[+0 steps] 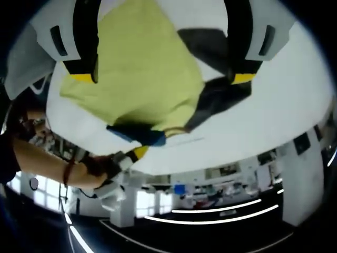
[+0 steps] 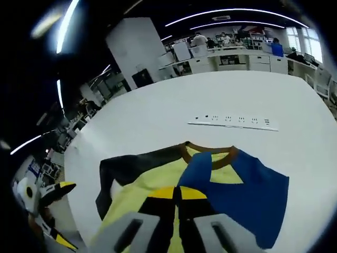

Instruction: Fold the garment on the visible template until the final outline fits inside the template.

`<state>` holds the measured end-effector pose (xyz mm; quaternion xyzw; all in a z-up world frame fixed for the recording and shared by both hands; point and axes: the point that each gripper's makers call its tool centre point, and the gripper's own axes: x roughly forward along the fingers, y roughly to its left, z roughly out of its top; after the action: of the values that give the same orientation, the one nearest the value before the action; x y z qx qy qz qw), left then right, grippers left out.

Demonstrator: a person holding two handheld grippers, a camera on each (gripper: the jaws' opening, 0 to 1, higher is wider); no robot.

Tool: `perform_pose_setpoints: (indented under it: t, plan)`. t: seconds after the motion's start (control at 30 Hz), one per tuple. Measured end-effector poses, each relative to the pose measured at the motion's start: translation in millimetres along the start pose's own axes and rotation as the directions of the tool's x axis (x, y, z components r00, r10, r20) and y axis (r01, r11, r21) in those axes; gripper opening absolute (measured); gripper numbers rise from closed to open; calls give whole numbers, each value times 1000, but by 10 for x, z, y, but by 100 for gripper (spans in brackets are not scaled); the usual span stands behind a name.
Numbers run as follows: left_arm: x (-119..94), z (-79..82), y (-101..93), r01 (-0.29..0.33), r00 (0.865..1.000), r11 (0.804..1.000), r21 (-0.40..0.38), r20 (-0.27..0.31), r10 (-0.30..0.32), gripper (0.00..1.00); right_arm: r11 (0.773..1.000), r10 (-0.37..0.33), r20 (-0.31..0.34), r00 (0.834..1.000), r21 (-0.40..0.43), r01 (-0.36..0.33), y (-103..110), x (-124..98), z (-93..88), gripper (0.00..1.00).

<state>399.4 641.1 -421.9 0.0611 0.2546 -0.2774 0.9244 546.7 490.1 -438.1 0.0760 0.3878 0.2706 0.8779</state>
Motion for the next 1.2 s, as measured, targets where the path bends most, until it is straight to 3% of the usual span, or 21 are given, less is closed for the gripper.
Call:
perform_pose_setpoints:
  t: [0.37,0.73,1.03,1.2]
  plan:
    - [-23,-38,32,-8,1000,1000,-6,-4,8,99,999,28,0,1000,-36,-28,219,88,10,0]
    - [-28,-101,59,-14,1000,1000,-18,-13,14,98,991,103,26,994,-86,-100,545,233,8,0]
    - [-67,-138,100,-24,1000,999,-23,-18,23,98,975,160,21,987,-161,-155,772,343,-83,0]
    - [-84,-157,102,-25,999,999,-27,-20,25,99,970,150,-35,988,-188,-154,761,422,-263,0]
